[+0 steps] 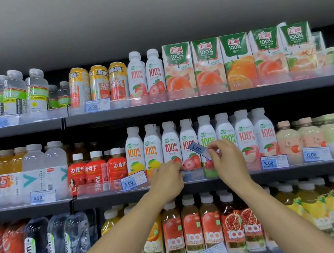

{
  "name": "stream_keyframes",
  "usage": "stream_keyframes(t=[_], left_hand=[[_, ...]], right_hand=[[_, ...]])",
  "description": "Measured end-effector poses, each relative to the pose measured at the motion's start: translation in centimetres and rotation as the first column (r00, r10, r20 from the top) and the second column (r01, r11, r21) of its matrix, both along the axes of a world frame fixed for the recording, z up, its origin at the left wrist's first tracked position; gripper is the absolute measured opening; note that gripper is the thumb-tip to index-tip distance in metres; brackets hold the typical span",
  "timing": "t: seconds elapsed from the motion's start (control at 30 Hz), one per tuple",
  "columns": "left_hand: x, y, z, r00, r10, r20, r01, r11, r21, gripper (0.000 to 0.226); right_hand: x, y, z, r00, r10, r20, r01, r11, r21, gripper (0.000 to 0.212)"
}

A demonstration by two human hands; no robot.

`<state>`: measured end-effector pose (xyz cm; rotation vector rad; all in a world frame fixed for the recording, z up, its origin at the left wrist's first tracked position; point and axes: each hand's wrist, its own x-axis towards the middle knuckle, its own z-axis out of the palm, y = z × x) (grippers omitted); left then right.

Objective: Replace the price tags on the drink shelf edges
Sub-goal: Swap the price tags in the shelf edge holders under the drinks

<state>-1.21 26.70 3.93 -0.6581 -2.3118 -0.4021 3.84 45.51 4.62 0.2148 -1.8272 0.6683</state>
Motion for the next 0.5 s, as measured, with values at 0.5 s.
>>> stream_keyframes(t=[0.5], left_hand=[[0.5,1.1,1.0,0.991,0.061,0.116,-0.066,0.997,0.040,0.020]], right_hand=[[-0.2,0.1,-0.1,0.999,-0.033,-0.015,0.033,0.999,0.037,0.009]])
